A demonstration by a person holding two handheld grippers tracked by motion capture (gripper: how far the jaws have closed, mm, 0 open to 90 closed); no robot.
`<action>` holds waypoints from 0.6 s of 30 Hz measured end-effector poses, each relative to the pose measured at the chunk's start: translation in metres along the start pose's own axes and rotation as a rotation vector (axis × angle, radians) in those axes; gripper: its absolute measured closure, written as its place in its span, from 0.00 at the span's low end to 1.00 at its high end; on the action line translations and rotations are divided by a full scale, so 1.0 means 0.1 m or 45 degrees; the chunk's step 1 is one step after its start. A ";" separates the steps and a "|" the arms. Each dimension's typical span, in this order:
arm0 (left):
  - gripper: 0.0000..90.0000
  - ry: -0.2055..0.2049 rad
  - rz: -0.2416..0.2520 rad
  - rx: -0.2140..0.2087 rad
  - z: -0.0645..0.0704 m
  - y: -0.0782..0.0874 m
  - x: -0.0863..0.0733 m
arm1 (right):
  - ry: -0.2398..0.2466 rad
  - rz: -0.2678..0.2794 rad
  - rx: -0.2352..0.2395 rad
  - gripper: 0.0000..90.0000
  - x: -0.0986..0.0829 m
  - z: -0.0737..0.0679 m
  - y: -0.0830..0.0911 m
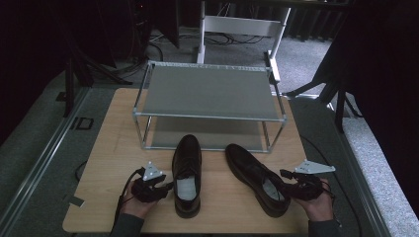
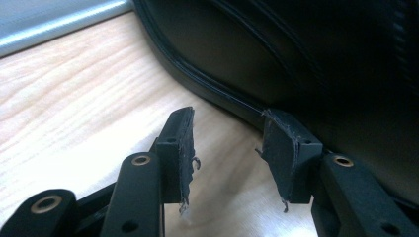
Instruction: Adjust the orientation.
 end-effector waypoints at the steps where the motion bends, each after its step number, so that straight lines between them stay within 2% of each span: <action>1: 0.62 -0.003 -0.002 0.009 -0.01 -0.01 0.01 | -0.003 0.004 0.003 0.57 0.01 0.01 0.00; 4: 0.62 -0.003 -0.005 0.019 -0.03 -0.03 0.01 | 0.000 -0.002 0.003 0.58 0.02 0.02 0.01; 8: 0.62 0.000 -0.007 0.017 -0.05 -0.04 0.01 | 0.040 -0.041 0.027 0.57 -0.02 -0.04 0.00; 11: 0.62 0.000 -0.005 0.017 -0.04 -0.05 0.02 | 0.105 -0.095 -0.007 0.55 -0.05 -0.06 -0.06; 12: 0.62 0.000 -0.006 0.018 -0.05 -0.05 0.02 | 0.110 -0.103 -0.008 0.55 -0.04 -0.07 -0.08; 15: 0.62 0.002 -0.014 0.028 -0.05 -0.07 0.02 | 0.087 -0.051 -0.024 0.58 0.06 -0.03 -0.10; 18: 0.64 0.007 -0.014 0.020 -0.04 -0.08 0.03 | 0.111 -0.096 -0.010 0.63 0.05 -0.02 -0.22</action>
Point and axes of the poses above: each handheld gripper's, and its own axes: y roughly backward along the jaws, x roughly out of its top, z roughly to its right, the point moved 8 cm from there along -y, roughly forward along the jaws, and after that the axes turned 10 degrees about z, right-handed, at the moved point
